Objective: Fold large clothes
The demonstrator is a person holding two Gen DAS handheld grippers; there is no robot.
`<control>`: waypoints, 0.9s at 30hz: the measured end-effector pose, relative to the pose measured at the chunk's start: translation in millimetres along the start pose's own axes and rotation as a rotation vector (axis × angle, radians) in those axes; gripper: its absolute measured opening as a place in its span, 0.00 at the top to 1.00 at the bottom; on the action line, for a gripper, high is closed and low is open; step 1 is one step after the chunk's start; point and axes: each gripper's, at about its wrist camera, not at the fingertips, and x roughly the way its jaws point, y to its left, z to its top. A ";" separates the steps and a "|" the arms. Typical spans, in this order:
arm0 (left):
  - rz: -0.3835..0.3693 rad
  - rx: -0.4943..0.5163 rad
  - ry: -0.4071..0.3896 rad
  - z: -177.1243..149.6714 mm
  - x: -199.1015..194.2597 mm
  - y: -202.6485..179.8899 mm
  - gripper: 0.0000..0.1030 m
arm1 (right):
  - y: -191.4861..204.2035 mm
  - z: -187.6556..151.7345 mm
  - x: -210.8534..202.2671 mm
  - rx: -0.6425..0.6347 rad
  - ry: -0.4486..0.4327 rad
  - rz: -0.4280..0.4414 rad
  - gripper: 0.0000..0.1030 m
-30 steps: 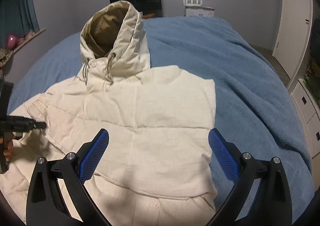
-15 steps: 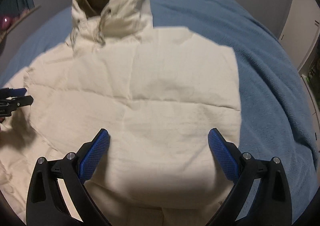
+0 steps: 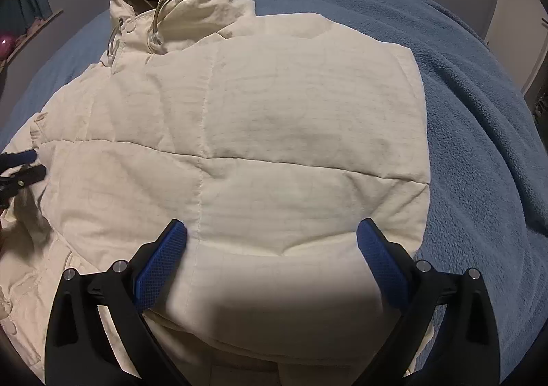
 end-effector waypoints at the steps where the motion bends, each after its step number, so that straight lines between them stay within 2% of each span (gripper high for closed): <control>1: 0.007 -0.010 -0.017 -1.5 -5.4 2.5 0.08 | 0.9 -1.3 -2.6 -0.002 -0.003 -0.003 0.07; 6: 0.018 -0.076 -0.078 -5.0 -32.5 15.9 0.06 | -0.6 -5.1 -21.2 0.026 -0.062 0.004 0.07; 10: 0.029 -0.111 -0.110 -2.7 -53.0 25.3 0.06 | -2.2 -7.1 -48.0 0.080 -0.140 0.063 0.07; 12: 0.064 -0.099 -0.124 0.0 -66.8 27.0 0.06 | 1.4 -5.7 -65.0 0.087 -0.188 0.085 0.07; 17: 0.076 -0.100 -0.113 6.7 -101.3 42.6 0.06 | 22.7 -4.5 -99.6 0.039 -0.284 0.095 0.07; 20: 0.082 -0.131 -0.021 1.5 -109.6 64.0 0.06 | 36.8 -7.4 -106.3 -0.007 -0.297 0.095 0.07; 22: 0.074 -0.185 0.073 -8.5 -105.1 80.7 0.06 | 47.8 -10.5 -109.7 -0.045 -0.301 0.094 0.07; 25: 0.026 -0.318 0.188 -30.5 -92.8 104.9 0.06 | 60.2 -13.5 -112.4 -0.100 -0.309 0.075 0.07; 27: 0.022 -0.431 0.264 -50.7 -85.5 119.0 0.06 | 66.5 -14.5 -112.9 -0.129 -0.313 0.069 0.07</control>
